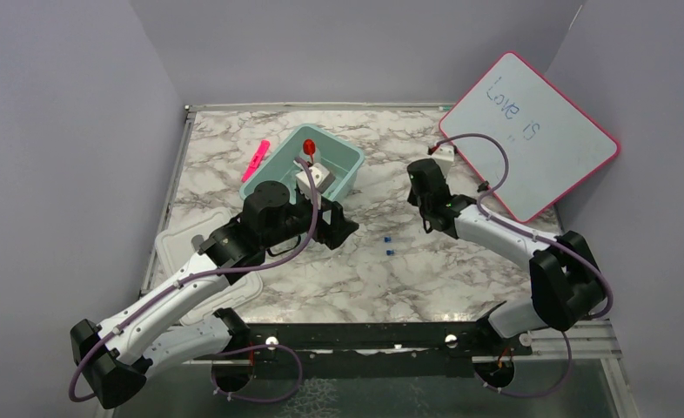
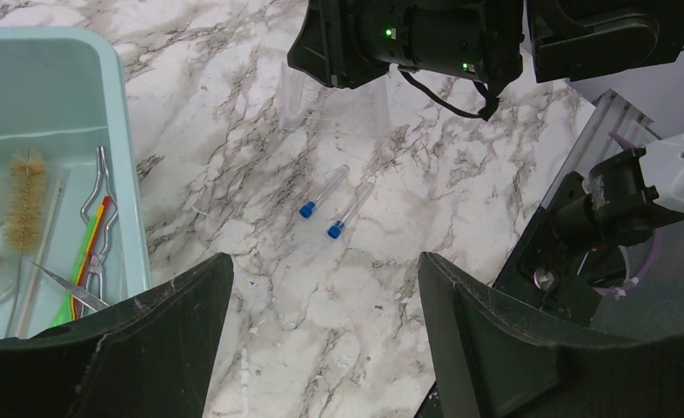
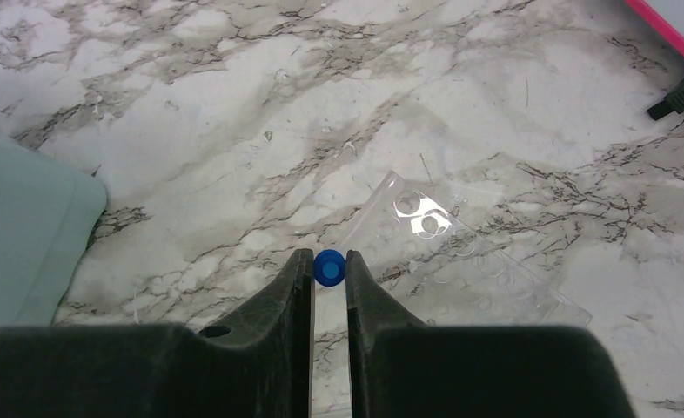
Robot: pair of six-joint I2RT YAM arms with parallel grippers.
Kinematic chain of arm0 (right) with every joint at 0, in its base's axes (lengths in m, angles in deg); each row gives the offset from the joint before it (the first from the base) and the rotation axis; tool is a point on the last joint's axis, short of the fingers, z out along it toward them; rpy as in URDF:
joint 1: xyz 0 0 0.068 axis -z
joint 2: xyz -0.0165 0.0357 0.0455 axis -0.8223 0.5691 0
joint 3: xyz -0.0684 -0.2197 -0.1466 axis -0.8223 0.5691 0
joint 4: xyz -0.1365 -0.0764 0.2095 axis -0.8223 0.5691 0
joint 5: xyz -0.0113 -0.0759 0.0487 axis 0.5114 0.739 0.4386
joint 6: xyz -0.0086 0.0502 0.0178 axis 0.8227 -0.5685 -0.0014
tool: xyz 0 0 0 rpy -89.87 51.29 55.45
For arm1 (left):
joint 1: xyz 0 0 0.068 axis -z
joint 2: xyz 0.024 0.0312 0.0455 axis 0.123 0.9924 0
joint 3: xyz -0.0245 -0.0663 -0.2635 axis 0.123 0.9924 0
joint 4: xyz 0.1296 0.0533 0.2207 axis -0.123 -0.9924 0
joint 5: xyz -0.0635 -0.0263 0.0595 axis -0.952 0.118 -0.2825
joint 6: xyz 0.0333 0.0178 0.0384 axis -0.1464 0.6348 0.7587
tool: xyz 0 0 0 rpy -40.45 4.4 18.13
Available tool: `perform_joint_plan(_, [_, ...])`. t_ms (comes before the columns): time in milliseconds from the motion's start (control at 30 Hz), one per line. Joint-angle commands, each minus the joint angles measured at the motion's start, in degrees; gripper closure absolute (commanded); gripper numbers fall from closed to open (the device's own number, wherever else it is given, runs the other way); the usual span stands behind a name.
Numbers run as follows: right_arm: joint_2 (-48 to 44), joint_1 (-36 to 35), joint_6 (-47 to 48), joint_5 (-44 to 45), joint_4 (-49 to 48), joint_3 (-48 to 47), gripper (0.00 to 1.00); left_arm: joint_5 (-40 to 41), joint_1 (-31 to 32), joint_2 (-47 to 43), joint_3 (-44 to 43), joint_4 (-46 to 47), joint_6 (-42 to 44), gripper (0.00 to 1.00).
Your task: Organize the chemistry lab equipment
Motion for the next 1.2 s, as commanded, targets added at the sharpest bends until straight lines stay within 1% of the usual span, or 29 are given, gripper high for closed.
perform_joint_plan(0, [1.95,0.19,-0.75,1.43,2.64,-1.14,0.85,0.39,0.08,-0.42,0.38,1.01,0.31,0.20])
perform_joint_plan(200, [0.33,0.17,0.49,2.59,0.83,0.58,0.86,0.77,0.08,-0.24,0.29,0.87,0.43,0.20])
perform_joint_plan(500, [-1.76,0.19,1.41,-0.06,-1.74,3.27,0.85,1.05,0.08,-0.49,0.29,0.74,0.45,0.20])
perform_joint_plan(567, [-2.86,0.21,2.35,-0.85,-3.37,4.45,0.85,1.07,0.08,-0.55,0.29,0.78,0.39,0.20])
perform_joint_plan(767, [-3.09,0.21,5.55,-3.73,-12.62,8.49,0.85,0.93,0.05,-0.55,0.29,0.72,0.37,0.20])
perform_joint_plan(933, [-0.50,0.20,6.28,-3.87,-14.29,8.67,0.84,0.91,0.08,-0.55,0.25,0.82,0.22,0.20])
perform_joint_plan(1100, [-0.95,0.18,9.26,-7.77,-18.65,11.56,0.77,0.96,0.06,-0.41,0.38,0.90,0.23,0.20])
perform_joint_plan(1167, [-1.21,0.21,9.78,-8.47,-18.99,12.04,0.75,0.99,0.08,-0.40,0.38,0.90,0.26,0.19])
